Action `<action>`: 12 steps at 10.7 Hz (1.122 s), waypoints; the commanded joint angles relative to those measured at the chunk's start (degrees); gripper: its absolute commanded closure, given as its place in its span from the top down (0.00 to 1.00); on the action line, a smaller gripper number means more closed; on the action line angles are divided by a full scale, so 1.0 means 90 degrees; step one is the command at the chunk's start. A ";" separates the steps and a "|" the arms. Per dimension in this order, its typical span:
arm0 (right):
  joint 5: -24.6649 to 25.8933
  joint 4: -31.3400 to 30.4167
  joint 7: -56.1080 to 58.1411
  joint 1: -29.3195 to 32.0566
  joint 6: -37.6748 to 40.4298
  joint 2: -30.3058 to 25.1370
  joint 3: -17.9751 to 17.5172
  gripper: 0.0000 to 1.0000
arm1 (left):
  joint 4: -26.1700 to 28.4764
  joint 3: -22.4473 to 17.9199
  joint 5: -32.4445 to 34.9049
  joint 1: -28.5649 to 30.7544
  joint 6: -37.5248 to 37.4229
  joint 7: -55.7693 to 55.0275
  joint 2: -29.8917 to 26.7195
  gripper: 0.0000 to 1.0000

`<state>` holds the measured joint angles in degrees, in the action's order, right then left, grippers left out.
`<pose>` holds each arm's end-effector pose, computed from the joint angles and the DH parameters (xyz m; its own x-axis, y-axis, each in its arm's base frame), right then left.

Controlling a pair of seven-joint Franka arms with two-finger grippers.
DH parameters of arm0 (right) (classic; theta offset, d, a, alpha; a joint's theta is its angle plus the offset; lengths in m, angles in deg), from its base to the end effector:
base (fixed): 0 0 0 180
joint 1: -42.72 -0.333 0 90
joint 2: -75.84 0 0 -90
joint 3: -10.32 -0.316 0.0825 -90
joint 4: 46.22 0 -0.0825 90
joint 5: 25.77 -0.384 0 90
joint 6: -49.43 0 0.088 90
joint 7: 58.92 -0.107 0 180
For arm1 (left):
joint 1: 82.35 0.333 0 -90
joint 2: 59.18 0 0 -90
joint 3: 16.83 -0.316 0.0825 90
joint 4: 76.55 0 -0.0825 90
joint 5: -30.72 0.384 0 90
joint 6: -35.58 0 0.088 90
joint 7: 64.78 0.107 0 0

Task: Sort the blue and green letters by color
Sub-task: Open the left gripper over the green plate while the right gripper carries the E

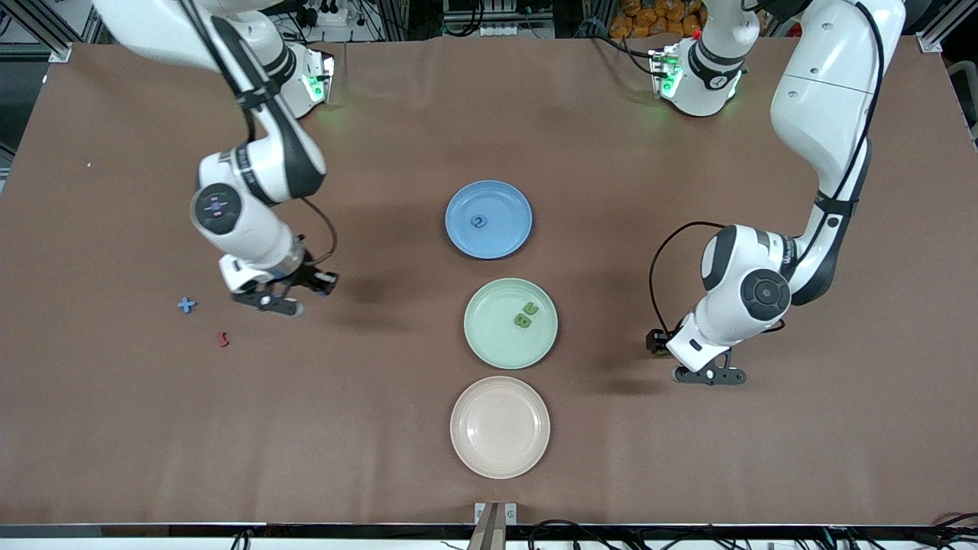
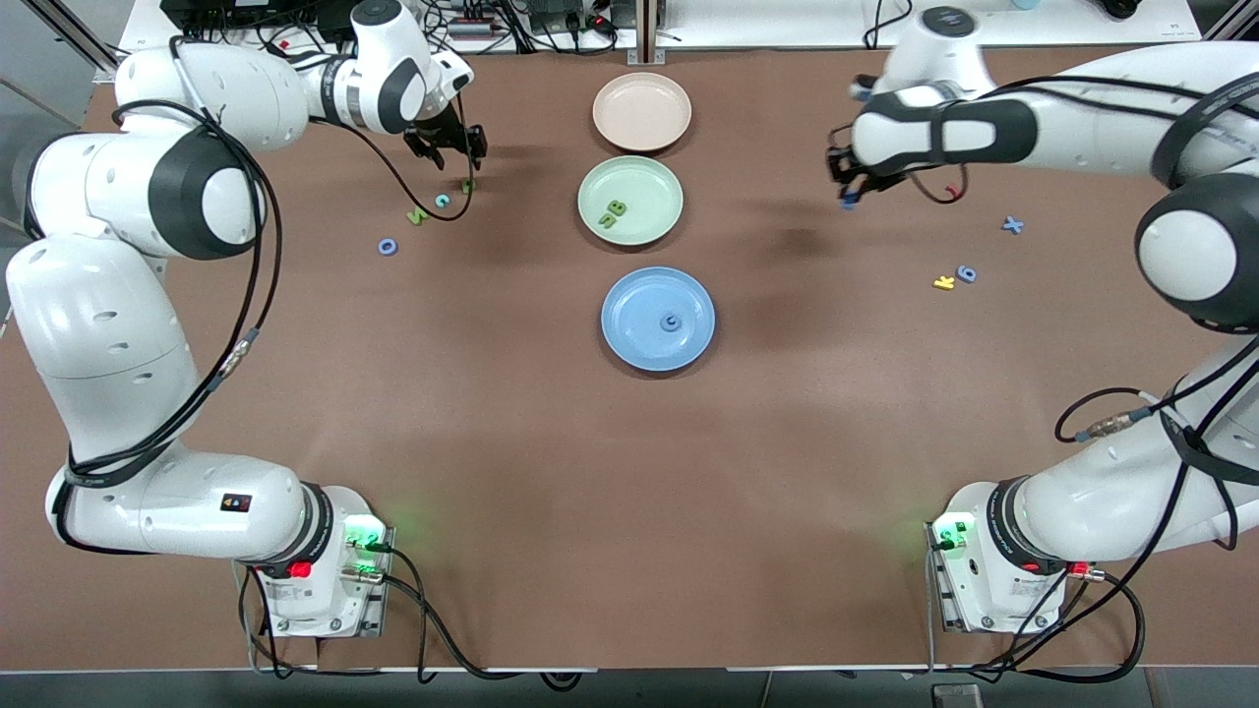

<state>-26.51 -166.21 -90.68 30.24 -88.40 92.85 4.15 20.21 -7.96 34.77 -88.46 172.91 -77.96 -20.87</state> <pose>0.5529 0.1855 0.2817 0.9706 -0.2407 -0.0078 -0.2408 -0.9696 -0.0425 0.6629 -0.1650 0.2173 0.9983 -0.0461 0.0371 -0.0481 -0.9973 0.0553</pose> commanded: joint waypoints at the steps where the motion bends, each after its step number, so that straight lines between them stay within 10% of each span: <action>1: 0.0005 0.0284 -0.0637 -0.1129 0.0090 0.0159 -0.0017 0.05 | 0.0068 0.0050 -0.0030 -0.0023 -0.0239 -0.0788 -0.0028 0.53; 8: 0.0131 0.1251 -0.2201 -0.2791 0.0022 0.1029 -0.0701 0.06 | -0.0263 0.0030 0.0309 -0.0160 -0.0210 -0.1045 0.0450 0.53; 9: 0.0132 0.1358 -0.2435 -0.2919 0.0022 0.1165 -0.0701 0.36 | -0.0389 0.0031 0.0457 -0.0151 -0.0210 -0.1055 0.0557 0.53; 10: 0.0141 0.1408 -0.2824 -0.3017 0.0022 0.1225 -0.0701 0.99 | -0.0400 0.0031 0.0458 -0.0151 -0.0210 -0.1045 0.0568 0.53; 12: 0.0122 0.1467 -0.2897 -0.2969 0.0080 0.1215 -0.0701 1.00 | -0.0458 0.0031 0.0478 -0.0151 -0.0220 -0.1016 0.0646 0.44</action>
<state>-26.35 -155.27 -114.71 3.00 -88.64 102.84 -2.20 18.05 -7.63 37.25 -89.69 171.46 -86.44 -16.50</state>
